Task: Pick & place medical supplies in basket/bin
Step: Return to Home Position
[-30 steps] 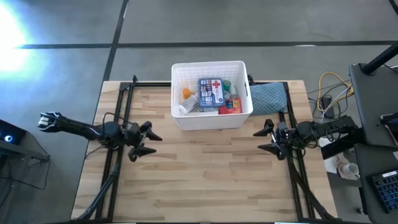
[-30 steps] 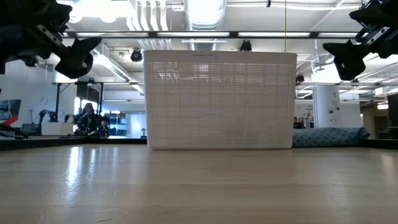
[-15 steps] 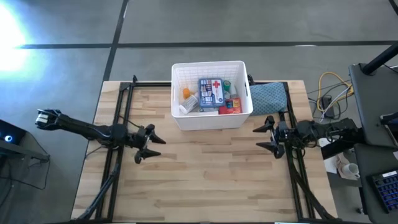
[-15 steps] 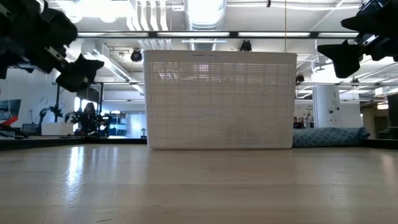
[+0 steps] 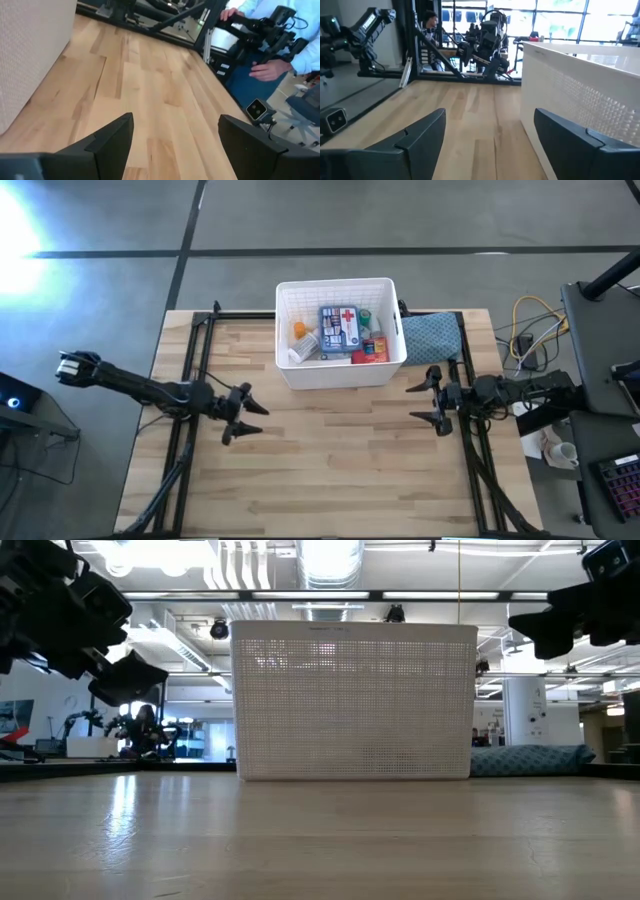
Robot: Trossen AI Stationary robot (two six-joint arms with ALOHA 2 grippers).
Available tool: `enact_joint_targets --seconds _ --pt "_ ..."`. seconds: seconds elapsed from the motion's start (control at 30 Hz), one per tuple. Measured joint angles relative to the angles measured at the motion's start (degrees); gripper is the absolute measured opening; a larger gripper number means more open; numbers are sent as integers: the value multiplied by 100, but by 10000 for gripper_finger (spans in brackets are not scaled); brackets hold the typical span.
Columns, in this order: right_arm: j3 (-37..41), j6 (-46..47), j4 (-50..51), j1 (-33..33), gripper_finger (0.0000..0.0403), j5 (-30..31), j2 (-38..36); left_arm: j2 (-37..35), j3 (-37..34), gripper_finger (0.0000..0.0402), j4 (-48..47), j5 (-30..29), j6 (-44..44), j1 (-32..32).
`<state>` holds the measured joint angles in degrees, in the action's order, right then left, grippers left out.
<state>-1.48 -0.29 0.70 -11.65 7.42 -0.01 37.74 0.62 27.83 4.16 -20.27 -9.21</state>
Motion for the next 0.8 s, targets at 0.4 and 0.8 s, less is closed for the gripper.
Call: enact_joint_targets --seconds 0.4,0.8 --pt "0 166 1 5 303 4 90 404 0 271 1 0 0 -2" --pt "0 179 1 7 293 4 87 704 0 271 0 0 0 -1"
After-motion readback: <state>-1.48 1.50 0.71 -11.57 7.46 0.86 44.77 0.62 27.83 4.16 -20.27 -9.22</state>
